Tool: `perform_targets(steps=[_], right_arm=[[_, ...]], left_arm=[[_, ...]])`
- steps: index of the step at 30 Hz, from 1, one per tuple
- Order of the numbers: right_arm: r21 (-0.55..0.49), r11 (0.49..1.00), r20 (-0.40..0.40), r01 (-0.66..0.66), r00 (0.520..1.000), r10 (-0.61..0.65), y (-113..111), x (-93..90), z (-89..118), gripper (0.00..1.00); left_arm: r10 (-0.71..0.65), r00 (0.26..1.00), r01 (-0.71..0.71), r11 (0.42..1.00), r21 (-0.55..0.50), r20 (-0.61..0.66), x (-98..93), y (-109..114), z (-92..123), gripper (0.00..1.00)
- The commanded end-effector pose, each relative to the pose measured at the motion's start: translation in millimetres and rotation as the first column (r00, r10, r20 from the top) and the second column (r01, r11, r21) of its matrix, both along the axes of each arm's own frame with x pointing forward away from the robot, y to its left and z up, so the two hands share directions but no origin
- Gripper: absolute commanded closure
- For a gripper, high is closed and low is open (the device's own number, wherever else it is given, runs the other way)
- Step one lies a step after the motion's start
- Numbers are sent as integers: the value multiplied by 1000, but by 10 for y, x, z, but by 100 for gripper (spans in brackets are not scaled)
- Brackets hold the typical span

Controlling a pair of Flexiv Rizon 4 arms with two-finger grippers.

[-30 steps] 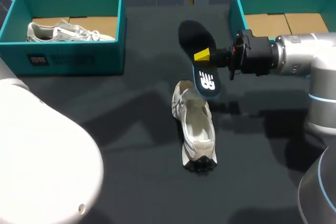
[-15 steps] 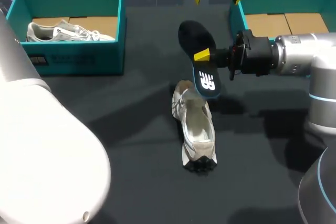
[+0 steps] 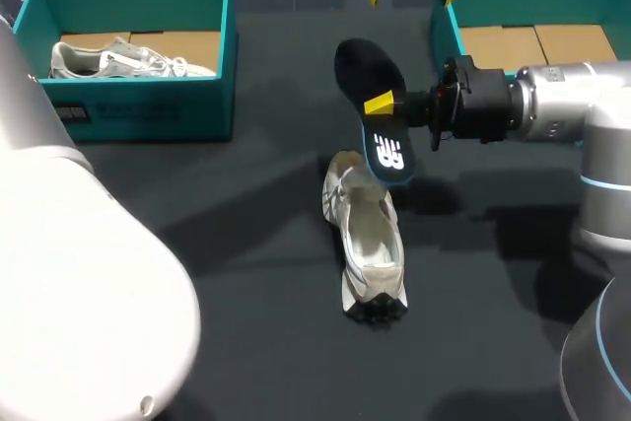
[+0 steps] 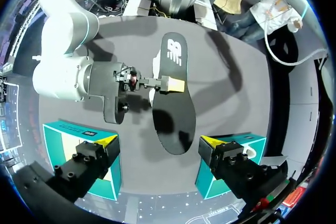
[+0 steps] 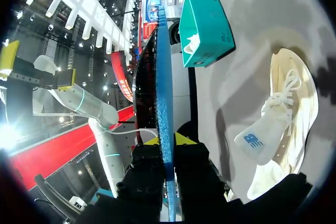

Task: Take the shoe out of the shoebox, open the shoe tongue, remove and reinsert the insole, then place the shoe into the shoebox

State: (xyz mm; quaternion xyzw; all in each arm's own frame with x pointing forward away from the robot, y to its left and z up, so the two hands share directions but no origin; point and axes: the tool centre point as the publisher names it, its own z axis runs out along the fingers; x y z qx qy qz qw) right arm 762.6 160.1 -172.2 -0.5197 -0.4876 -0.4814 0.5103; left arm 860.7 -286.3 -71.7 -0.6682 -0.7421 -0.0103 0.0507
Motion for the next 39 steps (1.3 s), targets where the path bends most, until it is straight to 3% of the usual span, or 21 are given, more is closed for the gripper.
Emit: perform_targets(steps=[1,10,27,30,31,39], right_arm=[[-1,1000,-1,1,1000,-1,12,-5,-2,100],[-1,1000,-1,1,1000,-1,12,-5,-2,100],[-1,1000,-1,1,1000,-1,12,-5,-2,100],[-1,1000,-1,1,1000,-1,12,-5,-2,100],[-1,1000,-1,1,1000,-1,12,-5,-2,100],[-1,1000,-1,1,1000,-1,12,-5,-2,100]], left_arm=[[-8,999,13,988,-154,32,-98,283,-35,0],[-35,996,66,917,-392,86,-245,633,-59,0],[-2,998,39,788,-615,60,-360,1001,-208,0],[-6,998,46,727,-685,61,-370,1068,-248,0],[-50,997,81,650,-755,63,-380,1145,-268,0],[-50,997,81,650,-755,63,-380,1145,-268,0]])
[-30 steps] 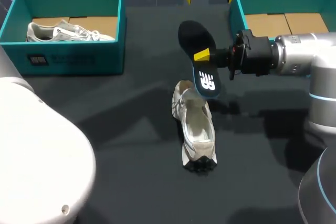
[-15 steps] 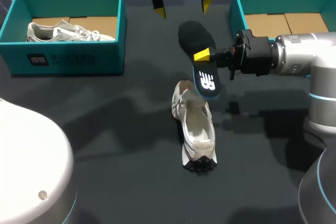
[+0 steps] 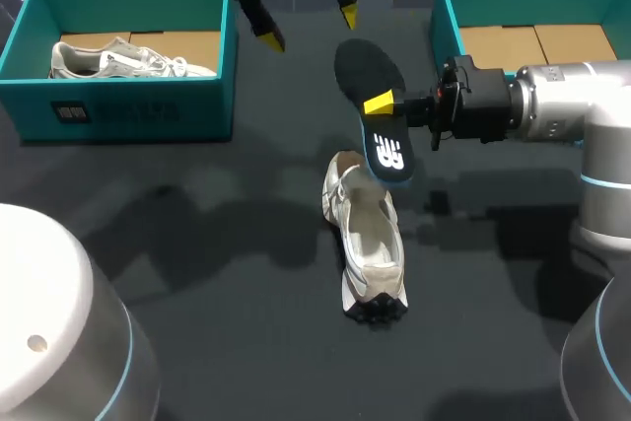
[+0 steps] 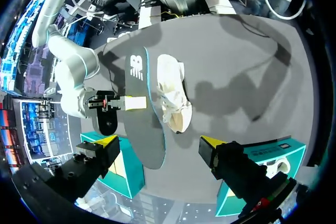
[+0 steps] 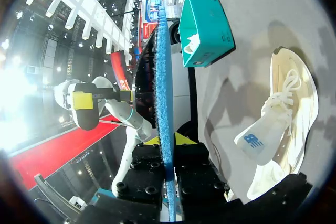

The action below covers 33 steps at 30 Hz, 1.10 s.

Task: Take the shoe out of the shoebox, open the shoe tongue, remove and reinsert the insole, then place the shoe into the shoebox

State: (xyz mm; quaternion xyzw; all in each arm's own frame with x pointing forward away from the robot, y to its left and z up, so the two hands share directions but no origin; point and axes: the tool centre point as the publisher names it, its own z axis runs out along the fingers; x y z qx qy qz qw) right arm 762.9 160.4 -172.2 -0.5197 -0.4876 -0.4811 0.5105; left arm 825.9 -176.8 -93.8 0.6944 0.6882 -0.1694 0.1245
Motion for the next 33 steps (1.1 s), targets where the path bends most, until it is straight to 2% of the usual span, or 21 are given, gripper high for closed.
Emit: perform_targets(steps=[1,9,12,17,24,26,33], right_arm=[[-1,1000,0,2,1000,-2,9,-8,-2,100],[-1,1000,0,2,1000,-2,9,-8,-2,100],[-1,1000,0,2,1000,-2,9,-8,-2,100],[-1,1000,0,2,1000,-2,9,-8,-2,100],[-1,1000,0,2,1000,-2,9,-8,-2,100],[-1,1000,0,2,1000,-2,9,-8,-2,100],[-1,1000,0,2,1000,-2,9,-8,-2,100]], left_arm=[[21,1000,-21,938,-345,-3,-31,50,-47,0],[22,1000,-21,933,-360,-1,-59,45,-67,0],[21,999,-40,891,-453,-47,-86,73,-138,0],[67,997,-72,839,-540,-28,-108,123,-287,0],[99,995,-87,757,-647,-19,-194,244,-319,0],[69,998,-58,734,-677,-10,-233,285,-338,0],[69,998,-58,734,-677,-10,-233,285,-338,0]])
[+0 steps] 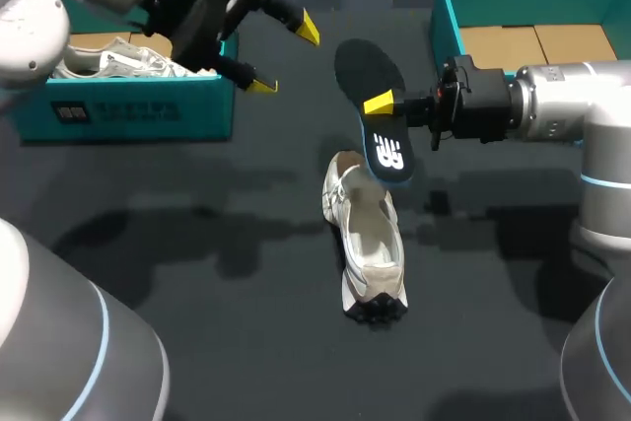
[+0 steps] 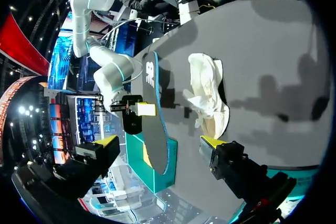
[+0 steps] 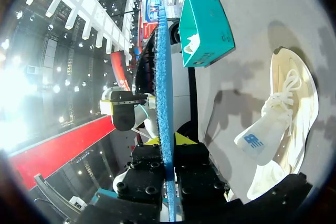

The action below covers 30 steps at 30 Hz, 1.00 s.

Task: Take the shoe out of the shoebox, open the shoe tongue, remove and reinsert the insole, then place the shoe into the shoebox

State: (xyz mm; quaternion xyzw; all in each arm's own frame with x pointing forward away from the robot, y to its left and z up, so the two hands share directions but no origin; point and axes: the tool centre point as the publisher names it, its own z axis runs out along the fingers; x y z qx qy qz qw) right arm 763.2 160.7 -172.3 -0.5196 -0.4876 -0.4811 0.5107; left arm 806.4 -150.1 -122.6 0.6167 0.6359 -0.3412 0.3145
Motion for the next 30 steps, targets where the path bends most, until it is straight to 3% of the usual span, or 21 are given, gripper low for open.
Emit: perform_targets(steps=[1,6,18,28,30], right_arm=[[-2,1000,0,2,1000,-2,6,-10,-1,100],[-2,1000,0,2,1000,-2,6,-10,-1,100],[31,999,-6,34,999,-34,112,-31,55,100],[64,996,-18,60,998,-59,196,-96,85,100],[70,996,-21,61,998,-60,210,-108,84,100]], left_arm=[[15,1000,-13,980,-198,7,-37,18,-50,0],[15,1000,-13,980,-198,7,-37,18,-50,0],[199,979,-198,918,-344,-34,-39,-268,-405,0],[208,973,-229,886,-403,-96,-56,-442,-460,0],[209,973,-232,882,-410,-99,-54,-471,-468,5]])
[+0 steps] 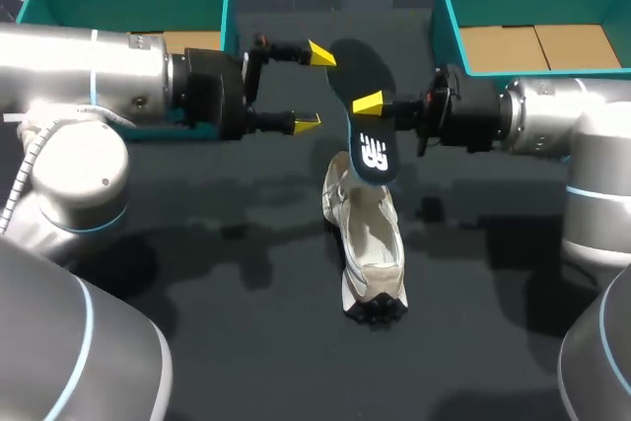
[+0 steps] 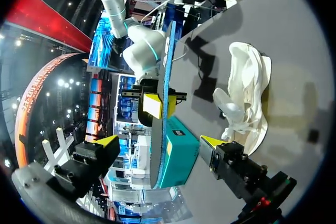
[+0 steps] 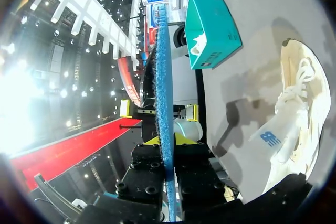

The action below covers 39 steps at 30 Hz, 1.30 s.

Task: Take the shoe out of the shoebox, open the shoe tongue, remove and reinsert the insole, then place the shoe into the shoebox

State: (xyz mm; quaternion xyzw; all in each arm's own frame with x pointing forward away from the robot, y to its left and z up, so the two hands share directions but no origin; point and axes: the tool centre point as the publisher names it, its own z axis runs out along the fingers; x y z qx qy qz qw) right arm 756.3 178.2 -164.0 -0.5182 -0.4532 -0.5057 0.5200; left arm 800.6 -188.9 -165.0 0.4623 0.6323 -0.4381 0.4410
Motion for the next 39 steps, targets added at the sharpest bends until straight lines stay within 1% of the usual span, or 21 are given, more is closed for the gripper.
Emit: perform_targets(steps=[1,4,7,8,9,10,11,12,18,20,25,29,33,37,39], right_arm=[[4,1000,-4,8,1000,-8,43,-46,0,100],[8,1000,-12,2,1000,-2,63,-63,-2,100],[12,1000,-18,-5,1000,5,77,-79,-1,100],[13,1000,-21,-6,1000,6,80,-86,-2,100],[16,1000,-22,-8,1000,9,83,-91,-2,100],[17,1000,-24,-10,1000,11,85,-96,-4,100],[19,1000,-26,-12,1000,12,88,-100,-8,100],[21,1000,-27,-14,1000,14,89,-104,-12,100],[29,999,-30,-29,999,30,103,-117,-34,100],[30,999,-30,-32,999,33,104,-119,-37,100],[35,999,-28,-36,999,37,104,-123,-44,100],[38,998,-28,-43,999,44,107,-120,-52,100],[39,998,-30,-48,998,49,113,-121,-60,100],[41,998,-31,-49,998,50,114,-124,-66,100],[42,998,-31,-49,998,51,114,-126,-67,100]], left_arm=[[17,1000,-16,998,-56,11,6,-99,-51,10],[16,1000,-15,998,-68,15,8,-144,-78,17],[23,999,-21,996,-83,24,16,-181,-100,31],[22,999,-20,996,-89,25,20,-191,-105,33],[24,999,-22,995,-95,28,23,-200,-109,33],[24,999,-21,995,-99,30,25,-210,-113,37],[22,999,-18,994,-108,33,25,-219,-116,44],[18,999,-14,993,-115,35,22,-229,-119,49],[5,999,2,991,-134,47,-14,-288,-128,54],[1,999,5,990,-138,48,-15,-311,-131,54],[-13,998,21,989,-143,53,-45,-358,-138,58],[-21,998,29,989,-143,60,-75,-399,-150,65],[-22,998,31,990,-136,67,-68,-433,-158,69],[-20,997,30,991,-133,73,-60,-449,-157,76],[-19,997,29,991,-130,77,-53,-457,-160,78]])
